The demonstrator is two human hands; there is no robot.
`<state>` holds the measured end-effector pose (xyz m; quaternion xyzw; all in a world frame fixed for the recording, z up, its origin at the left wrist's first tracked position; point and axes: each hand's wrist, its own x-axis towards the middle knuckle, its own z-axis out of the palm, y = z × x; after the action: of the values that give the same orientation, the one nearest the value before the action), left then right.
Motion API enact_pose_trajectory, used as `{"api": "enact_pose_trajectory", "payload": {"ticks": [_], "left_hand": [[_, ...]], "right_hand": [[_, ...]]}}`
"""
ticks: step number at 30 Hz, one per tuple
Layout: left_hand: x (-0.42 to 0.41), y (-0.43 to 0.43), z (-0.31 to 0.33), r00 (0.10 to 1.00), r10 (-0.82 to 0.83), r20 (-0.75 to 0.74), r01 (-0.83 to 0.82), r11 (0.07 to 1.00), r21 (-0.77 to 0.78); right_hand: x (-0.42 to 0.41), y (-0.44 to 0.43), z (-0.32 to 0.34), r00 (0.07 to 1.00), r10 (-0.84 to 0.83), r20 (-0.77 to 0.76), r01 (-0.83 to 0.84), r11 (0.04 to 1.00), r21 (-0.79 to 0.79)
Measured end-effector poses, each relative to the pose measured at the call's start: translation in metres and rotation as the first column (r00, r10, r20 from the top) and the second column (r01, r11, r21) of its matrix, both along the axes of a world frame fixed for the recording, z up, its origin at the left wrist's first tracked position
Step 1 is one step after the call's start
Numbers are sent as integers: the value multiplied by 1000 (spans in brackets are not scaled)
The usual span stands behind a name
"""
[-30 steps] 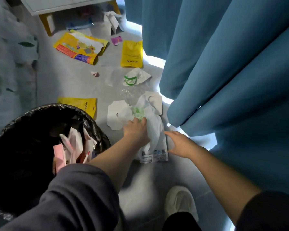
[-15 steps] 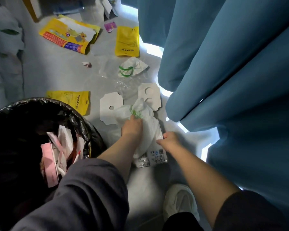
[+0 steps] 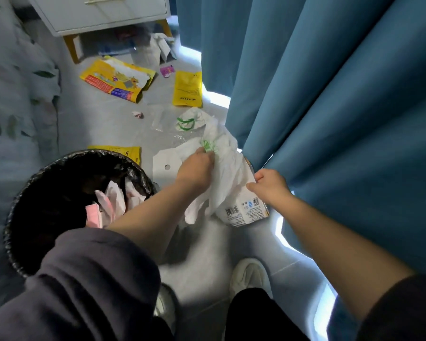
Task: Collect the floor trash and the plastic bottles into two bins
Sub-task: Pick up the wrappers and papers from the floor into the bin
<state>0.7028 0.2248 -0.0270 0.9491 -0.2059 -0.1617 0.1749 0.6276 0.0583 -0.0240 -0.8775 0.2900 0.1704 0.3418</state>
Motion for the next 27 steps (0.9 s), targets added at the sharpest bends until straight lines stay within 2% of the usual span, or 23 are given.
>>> {"api": "enact_pose_trajectory", "payload": {"ticks": [5,12,18,21,27], "left_hand": [[-12,15,55,995,81,62,-68,977,-200],[-20,47,132,973,160,169,-108,953,-282],[-26,115,179,938,214,272,-141,954,-265],[-29,152,187,924,224,310,-155,960,-231],[-41,218,158,919,264,292,-235,963,-131]], "right_hand": [[-9,4,50,998,8,60,-6,1000,-28],[-25,26,114,981,-48,188,51,999,-10],[-30,81,145,960,-51,276,37,998,56],[-29,109,150,964,-37,265,2,991,132],[-24,149,142,978,-65,200,12,967,255]]}}
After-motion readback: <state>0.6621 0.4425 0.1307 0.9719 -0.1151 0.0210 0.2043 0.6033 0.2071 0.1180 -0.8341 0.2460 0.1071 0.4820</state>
